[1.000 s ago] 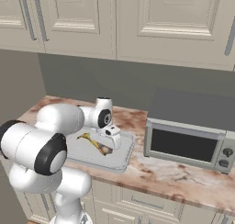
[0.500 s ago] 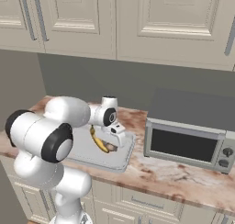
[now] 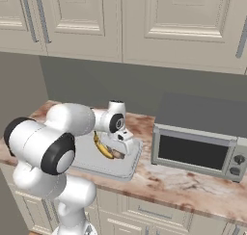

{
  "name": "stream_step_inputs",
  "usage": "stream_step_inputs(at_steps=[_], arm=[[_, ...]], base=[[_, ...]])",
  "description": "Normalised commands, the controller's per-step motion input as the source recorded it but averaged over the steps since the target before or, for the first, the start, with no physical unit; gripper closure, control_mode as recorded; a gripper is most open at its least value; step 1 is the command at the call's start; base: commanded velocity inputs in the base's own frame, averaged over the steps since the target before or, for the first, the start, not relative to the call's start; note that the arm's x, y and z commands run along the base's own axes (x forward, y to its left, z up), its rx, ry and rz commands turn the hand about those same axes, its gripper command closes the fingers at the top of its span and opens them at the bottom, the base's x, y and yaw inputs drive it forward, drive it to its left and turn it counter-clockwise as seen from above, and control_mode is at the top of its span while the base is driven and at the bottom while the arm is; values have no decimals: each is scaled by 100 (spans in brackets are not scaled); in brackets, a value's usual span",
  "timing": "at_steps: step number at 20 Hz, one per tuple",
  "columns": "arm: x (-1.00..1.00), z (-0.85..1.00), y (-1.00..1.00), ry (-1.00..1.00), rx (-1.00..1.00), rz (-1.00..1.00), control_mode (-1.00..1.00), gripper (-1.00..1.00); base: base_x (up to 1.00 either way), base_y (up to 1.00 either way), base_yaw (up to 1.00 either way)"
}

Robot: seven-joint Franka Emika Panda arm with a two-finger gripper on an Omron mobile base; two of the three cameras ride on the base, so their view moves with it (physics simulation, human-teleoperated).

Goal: Pick the tangerine and banana from the fridge and place them inside the tupperware on the counter.

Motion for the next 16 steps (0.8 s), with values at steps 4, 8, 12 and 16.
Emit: stream_step_inputs(at_steps=[4,8,12,16], arm=[[-61,12,1,-28,0,-4,-100,-100],[-66,30,0,-31,0,-3,-100,-100],[-43,54,0,-21,0,-2,-100,-100],[-35,65,3,-18,0,0,-100,-100]], base=[[0,0,0],[0,0,0],[0,0,0],[0,0,0]])
